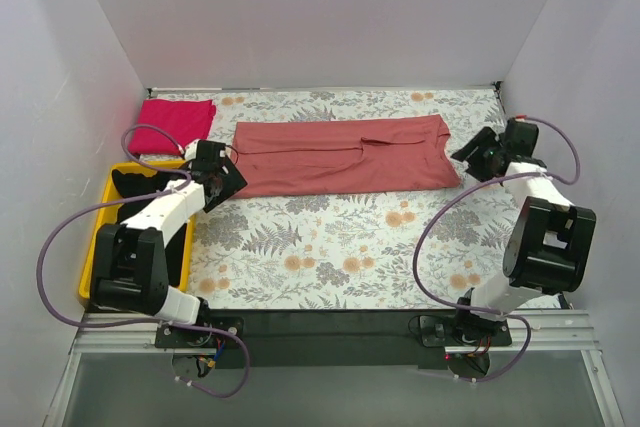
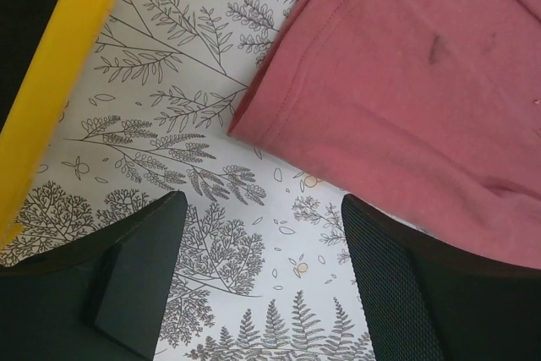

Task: Fold and stack the t-shirts
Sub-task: Fold the tshirt

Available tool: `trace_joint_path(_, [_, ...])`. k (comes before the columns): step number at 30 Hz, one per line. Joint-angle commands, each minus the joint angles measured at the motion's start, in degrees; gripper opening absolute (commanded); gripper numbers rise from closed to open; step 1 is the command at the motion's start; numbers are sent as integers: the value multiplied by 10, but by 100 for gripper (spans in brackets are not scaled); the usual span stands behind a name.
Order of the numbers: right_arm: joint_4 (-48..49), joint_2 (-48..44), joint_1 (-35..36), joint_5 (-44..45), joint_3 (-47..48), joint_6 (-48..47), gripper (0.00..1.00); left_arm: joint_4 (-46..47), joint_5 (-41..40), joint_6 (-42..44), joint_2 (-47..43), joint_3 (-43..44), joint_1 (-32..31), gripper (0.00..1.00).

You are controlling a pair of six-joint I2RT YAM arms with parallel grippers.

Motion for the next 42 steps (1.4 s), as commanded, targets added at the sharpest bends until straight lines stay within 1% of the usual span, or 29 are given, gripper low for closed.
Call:
trace_joint_path(1, [31,-9,-37,-75,-59,-9,66,-10,4,-9,18,24,5,73])
trace_joint_path(6, [76,5,-60,-112,-102,9,66,-7,18,-14,53,40,9,74])
trace_joint_path(7, [109,9,-63,-122,-115,15,66,-7,19,-15,58,42,9,74])
trace_joint_path(10, [138,26,-63,-133,-134,24,66,-5,19,-13,81,52,9,75])
trace_joint_path(18, [197,66,-69,-138,-158,29,65,-5,13,-15,134,74,9,74])
trace_joint_path(24, [222,90,-71,-148,-158,36,64,-5,2,-22,148,78,11,72])
trace_joint_path(30, [229,107,-74,-152,-155,40,60,-9,7,-24,144,75,29,70])
trace_joint_path(33, [230,108,-75,-152,-159,35,57,-9,17,-27,132,73,39,70])
trace_joint_path(36, [229,111,-78,-152,-161,30,48,-8,37,-33,122,71,48,71])
trace_joint_path(38, [229,113,-80,-154,-162,28,35,-3,49,-41,118,70,56,71])
trace_joint_path(39, [229,114,-82,-155,-162,26,25,-2,52,-44,115,69,58,71])
trace_joint_path(40, [230,115,-82,-157,-163,25,11,0,59,-47,114,69,59,71])
trace_joint_path(41, [229,118,-83,-159,-163,24,3,4,64,-49,115,70,62,71])
trace_joint_path(42, [229,118,-84,-159,-163,23,1,4,65,-50,117,70,62,71])
